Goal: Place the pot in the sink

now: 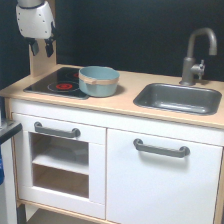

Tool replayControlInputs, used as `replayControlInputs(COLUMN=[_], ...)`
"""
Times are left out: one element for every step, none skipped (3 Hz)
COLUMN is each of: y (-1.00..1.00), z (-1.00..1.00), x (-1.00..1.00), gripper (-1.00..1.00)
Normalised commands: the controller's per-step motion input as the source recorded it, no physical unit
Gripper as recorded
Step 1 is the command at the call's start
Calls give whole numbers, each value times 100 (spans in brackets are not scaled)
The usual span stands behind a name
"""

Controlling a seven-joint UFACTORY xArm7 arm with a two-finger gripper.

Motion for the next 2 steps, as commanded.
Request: replayControlInputs(y=[-6,1], z=[-8,-8], x=[44,68], gripper=[100,100])
